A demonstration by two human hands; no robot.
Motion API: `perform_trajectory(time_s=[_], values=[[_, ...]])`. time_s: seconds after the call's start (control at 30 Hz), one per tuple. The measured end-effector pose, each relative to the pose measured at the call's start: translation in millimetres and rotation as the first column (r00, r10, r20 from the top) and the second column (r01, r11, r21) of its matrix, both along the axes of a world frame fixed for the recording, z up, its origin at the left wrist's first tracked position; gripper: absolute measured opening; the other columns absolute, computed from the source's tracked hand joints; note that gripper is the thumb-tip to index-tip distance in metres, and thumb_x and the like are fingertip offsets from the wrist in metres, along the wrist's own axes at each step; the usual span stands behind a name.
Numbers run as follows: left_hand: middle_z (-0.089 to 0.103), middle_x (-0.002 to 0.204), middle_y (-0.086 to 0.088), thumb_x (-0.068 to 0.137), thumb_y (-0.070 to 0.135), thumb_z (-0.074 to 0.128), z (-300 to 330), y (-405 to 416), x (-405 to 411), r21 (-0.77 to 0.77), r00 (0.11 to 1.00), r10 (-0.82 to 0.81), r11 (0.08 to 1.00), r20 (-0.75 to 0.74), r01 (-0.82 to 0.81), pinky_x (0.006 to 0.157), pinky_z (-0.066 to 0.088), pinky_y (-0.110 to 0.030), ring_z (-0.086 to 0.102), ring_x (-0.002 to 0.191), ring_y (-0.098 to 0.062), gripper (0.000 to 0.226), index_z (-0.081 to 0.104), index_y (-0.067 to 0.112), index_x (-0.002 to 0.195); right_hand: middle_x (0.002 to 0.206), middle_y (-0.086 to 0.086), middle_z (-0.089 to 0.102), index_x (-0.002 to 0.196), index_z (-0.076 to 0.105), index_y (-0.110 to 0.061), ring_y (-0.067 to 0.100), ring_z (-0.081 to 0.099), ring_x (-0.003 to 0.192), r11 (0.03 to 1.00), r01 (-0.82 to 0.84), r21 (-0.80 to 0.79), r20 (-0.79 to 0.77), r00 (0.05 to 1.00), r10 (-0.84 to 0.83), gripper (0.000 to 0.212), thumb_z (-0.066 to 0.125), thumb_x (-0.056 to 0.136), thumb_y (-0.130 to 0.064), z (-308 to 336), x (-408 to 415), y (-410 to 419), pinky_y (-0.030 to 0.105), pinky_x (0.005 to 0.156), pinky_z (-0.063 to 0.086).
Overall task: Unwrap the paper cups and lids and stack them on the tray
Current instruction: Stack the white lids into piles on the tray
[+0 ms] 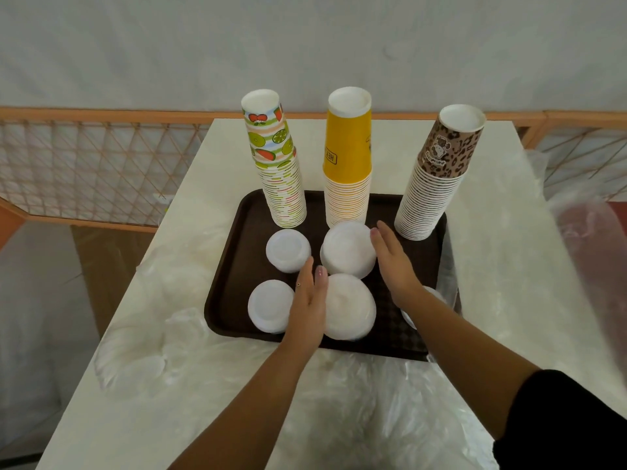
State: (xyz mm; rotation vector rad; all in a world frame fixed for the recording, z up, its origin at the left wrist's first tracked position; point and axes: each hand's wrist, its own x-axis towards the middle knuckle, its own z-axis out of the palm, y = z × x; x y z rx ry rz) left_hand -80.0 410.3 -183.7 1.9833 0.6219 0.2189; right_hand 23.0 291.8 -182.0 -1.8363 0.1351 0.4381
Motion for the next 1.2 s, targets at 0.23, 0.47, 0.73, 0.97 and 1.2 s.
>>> perform_trajectory(time_s=[0.23, 0.47, 0.73, 0.97, 1.2], values=[[0.051, 0.137, -0.001, 0.094, 0.061, 0.026, -1, 1, 23, -0.579, 0.965, -0.123, 0.815, -0.231, -0.035, 0.102, 0.038, -0.038, 0.047, 0.125, -0.021, 0.056, 0.035, 0.034, 0.143, 0.154, -0.008, 0.026, 0.146, 0.018, -0.043, 0.018, 0.025, 0.141, 0.977, 0.064, 0.203, -0.103, 0.994, -0.044, 0.049, 0.020, 0.098, -0.053, -7, -28, 2, 0.042, 0.114, 0.022], [0.064, 0.102, 0.007, 0.095, 0.060, 0.025, 2, 0, 26, -0.708, 0.969, -0.099, 0.700, -0.227, -0.094, 0.092, 0.044, -0.037, 0.057, 0.106, -0.017, 0.041, 0.050, 0.040, 0.120, 0.150, -0.005, 0.034, 0.143, 0.022, -0.045, 0.022, 0.038, 0.134, 0.937, 0.181, 0.299, -0.182, 0.975, -0.131, 0.047, 0.023, 0.097, -0.055, -8, -39, 8, 0.047, 0.111, 0.033], [0.052, 0.136, 0.002, 0.096, 0.056, 0.029, 7, 5, 22, -0.520, 0.958, -0.047, 0.847, -0.284, -0.113, 0.104, 0.035, -0.037, 0.047, 0.123, -0.019, 0.052, 0.045, 0.030, 0.138, 0.149, -0.006, 0.037, 0.143, 0.035, -0.031, 0.013, 0.036, 0.133, 0.946, 0.240, 0.217, -0.127, 0.968, -0.216, 0.046, 0.032, 0.100, -0.045, -7, -35, 5, 0.034, 0.109, 0.028], [0.058, 0.106, 0.009, 0.098, 0.028, 0.043, 38, 1, -5, -0.138, 0.995, 0.085, 0.987, 0.048, -0.078, 0.075, 0.039, -0.006, 0.057, 0.106, -0.011, 0.031, 0.057, 0.013, 0.121, 0.135, 0.003, 0.047, 0.120, 0.058, -0.018, 0.011, 0.048, 0.112, 0.961, 0.239, -0.136, 0.343, 0.922, -0.181, 0.027, 0.056, 0.093, -0.018, 10, -40, 4, 0.020, 0.094, 0.036], [0.053, 0.110, 0.011, 0.096, 0.017, 0.050, 72, 14, -40, 0.246, 0.934, 0.098, 0.950, 0.344, -0.190, 0.079, 0.034, 0.002, 0.051, 0.095, 0.009, 0.022, 0.059, 0.010, 0.115, 0.121, -0.001, 0.056, 0.109, 0.064, -0.016, 0.000, 0.045, 0.106, 0.998, -0.037, -0.050, 0.583, 0.810, 0.059, 0.020, 0.059, 0.090, -0.012, 46, -71, 35, 0.000, 0.087, 0.031]])
